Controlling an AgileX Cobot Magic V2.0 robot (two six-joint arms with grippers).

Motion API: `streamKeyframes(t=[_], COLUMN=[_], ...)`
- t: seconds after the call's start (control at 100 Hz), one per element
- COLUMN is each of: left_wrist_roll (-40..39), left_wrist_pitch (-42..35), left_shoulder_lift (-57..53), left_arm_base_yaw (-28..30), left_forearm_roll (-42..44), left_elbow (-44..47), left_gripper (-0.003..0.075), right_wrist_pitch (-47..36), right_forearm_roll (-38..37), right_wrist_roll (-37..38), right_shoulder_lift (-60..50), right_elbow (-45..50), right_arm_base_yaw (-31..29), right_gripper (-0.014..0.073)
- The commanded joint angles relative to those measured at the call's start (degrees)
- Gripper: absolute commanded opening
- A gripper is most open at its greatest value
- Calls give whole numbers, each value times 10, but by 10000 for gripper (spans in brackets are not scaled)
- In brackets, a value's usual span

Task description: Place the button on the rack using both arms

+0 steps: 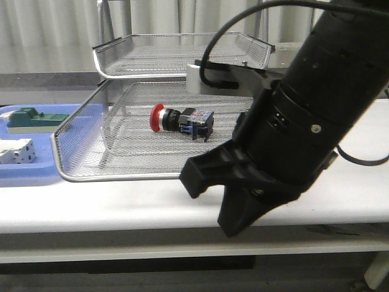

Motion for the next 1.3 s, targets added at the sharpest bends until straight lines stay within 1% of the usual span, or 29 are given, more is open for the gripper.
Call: streamKeyframes(t=[0.0,0.29,0.54,0.76,0.99,1.17,1.29], left_wrist_roll=[-5,-5,-5,-5,-5,-5,-5], left_wrist_pitch=[-38,-38,-38,-38,-38,-38,-38], left_shoulder_lift=[2,2,2,2,2,2,2], left_arm_base_yaw=[0,0,0,0,0,0,0], left_forearm_roll=[-4,-4,-4,-4,-4,-4,-4], left_elbow=[-16,-16,-16,-16,-16,-16,-16], left_gripper=[-20,-20,-20,-20,-20,-20,-20], right_wrist_pitch=[-27,-29,-27,-23,-7,48,62], right_forearm_roll=[-18,-73,-109,-116,-117,-110,-109], right_wrist_roll=[-9,-9,-9,-9,-9,-9,-8], right_shoulder_lift=[-7,56,108,143,151,149,132], right_elbow=[-36,-124,-211,-281,-307,-307,-304], right_arm_base_yaw=[0,-25,-75,-116,-132,-131,-130], right_gripper=[-66,-66,-66,-66,-66,-66,-66])
